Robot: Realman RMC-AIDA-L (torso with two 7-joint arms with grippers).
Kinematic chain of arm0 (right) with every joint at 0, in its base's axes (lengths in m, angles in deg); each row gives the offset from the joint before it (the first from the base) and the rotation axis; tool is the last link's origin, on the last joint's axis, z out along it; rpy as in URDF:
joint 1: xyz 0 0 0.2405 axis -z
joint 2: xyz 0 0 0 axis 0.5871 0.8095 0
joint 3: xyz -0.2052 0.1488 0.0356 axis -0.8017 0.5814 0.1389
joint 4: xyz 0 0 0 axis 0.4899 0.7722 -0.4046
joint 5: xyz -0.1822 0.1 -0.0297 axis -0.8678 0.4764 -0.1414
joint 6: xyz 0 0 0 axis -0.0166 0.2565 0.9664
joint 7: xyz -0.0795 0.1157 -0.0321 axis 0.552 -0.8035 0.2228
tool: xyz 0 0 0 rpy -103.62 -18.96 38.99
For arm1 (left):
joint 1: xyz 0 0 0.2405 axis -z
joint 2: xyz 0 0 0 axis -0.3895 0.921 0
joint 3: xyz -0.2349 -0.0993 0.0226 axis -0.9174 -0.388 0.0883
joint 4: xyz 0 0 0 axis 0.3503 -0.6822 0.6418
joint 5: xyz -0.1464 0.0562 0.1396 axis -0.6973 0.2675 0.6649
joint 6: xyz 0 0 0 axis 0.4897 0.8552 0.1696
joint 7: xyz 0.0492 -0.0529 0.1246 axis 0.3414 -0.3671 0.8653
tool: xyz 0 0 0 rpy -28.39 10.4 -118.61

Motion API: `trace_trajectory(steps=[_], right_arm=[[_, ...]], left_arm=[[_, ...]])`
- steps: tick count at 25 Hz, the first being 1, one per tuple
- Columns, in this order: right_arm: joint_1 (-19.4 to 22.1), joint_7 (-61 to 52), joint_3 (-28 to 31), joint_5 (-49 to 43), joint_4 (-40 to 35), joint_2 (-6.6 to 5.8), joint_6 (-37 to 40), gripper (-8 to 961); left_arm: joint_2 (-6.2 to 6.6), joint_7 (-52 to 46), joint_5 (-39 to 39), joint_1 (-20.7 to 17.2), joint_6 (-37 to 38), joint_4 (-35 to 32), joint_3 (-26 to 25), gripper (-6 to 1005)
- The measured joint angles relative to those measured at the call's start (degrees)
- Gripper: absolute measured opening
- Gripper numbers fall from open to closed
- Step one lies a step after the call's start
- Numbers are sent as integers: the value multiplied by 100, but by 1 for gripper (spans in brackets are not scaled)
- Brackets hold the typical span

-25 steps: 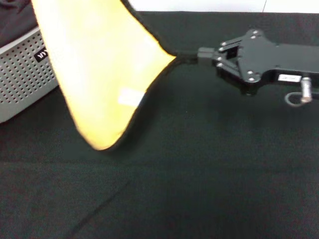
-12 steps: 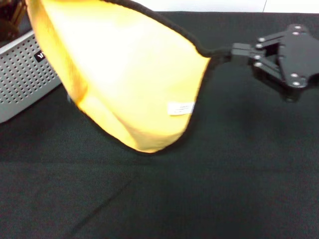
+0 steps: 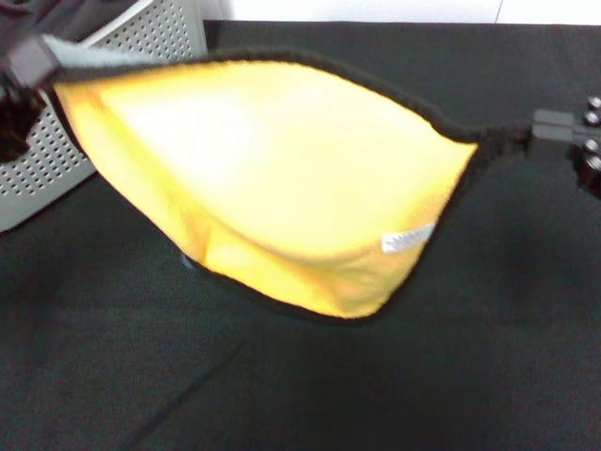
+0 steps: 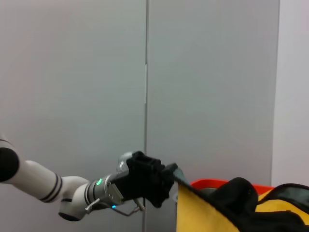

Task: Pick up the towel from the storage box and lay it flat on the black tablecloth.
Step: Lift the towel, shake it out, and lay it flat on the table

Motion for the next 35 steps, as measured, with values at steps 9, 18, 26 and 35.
trace_trajectory(steps=[9,18,26,35], right_arm=[[644,-133,48,246,-654,-52,-251,10],[1173,-205,248,458,-1226,-23,-328,12],[1170,-207,519,580,-1056,-6,-276,13],[1088,-190,683,749,-929,-6,-318,15]], left_arm=[[-127,-1,224,-348,429,-20,2,42],[-213,60,380,-546,431,39,195,42],[-345,74,217,-418,430,78,177,43],[-401,-5,-154,-315,430,45,316,44]])
